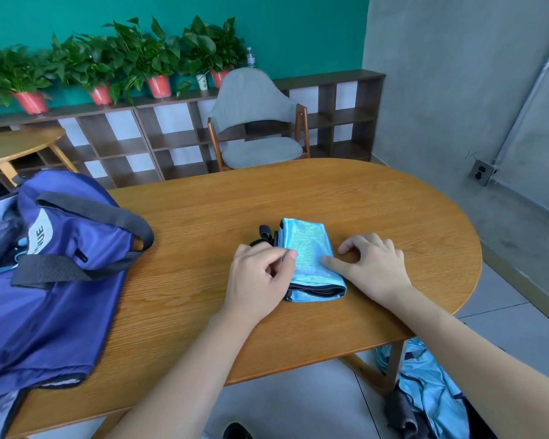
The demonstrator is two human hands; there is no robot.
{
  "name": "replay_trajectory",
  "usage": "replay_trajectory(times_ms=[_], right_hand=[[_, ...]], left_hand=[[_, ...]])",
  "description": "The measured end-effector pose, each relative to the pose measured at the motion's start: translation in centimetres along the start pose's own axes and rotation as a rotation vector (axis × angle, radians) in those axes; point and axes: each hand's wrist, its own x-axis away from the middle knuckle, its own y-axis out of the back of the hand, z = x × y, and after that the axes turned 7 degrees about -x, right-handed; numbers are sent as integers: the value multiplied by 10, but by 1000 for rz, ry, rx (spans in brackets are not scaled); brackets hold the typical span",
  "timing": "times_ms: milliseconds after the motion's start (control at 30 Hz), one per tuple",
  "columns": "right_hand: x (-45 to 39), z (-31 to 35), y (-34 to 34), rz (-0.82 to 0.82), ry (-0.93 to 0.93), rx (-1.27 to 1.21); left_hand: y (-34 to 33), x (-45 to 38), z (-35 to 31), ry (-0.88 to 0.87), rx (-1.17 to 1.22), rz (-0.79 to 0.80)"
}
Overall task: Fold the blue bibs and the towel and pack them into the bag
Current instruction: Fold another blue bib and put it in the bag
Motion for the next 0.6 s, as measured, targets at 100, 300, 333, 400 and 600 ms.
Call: replay_trajectory(times_ms=[100,300,333,400,600], right_hand=[[-1,7,-3,19,-41,12],[-3,20,-15,12,-64,-34],[-4,19,-16,8,-49,-57],[-4,15,-17,1,1,-119],[2,7,-19,20,87,-520]], left_hand=[[2,-4,4,115,8,27],[4,-3,5,214,-84,261],[5,-3,5,226,-85,265],[7,-4,6,235,-90,266],[11,-5,-2,219,10,190]])
